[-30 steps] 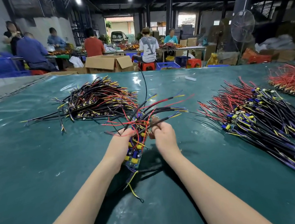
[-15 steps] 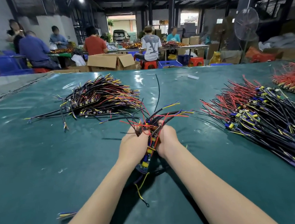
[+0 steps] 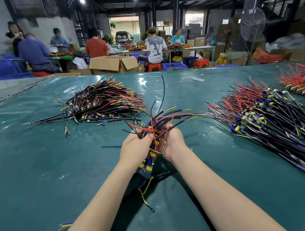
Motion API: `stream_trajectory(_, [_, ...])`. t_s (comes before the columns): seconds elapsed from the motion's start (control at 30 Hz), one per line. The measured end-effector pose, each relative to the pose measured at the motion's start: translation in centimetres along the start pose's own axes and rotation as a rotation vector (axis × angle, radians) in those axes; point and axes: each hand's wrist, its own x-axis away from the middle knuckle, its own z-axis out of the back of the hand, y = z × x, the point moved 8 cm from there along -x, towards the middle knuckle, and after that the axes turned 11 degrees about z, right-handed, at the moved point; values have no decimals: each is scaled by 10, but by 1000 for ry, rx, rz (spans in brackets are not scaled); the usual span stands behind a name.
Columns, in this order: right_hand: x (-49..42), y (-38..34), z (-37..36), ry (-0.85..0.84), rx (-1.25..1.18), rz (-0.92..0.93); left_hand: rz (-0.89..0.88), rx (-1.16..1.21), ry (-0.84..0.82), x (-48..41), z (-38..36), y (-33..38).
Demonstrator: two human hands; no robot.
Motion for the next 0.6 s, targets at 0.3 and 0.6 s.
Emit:
stream_trajectory(0.3, [-9,-19,5,-100,-87,74,-112,84,-167,-3,-4,23])
stream_trajectory(0.6, [-13,-18,22,60,56,90,-54,-130,-117,-13,-22,23])
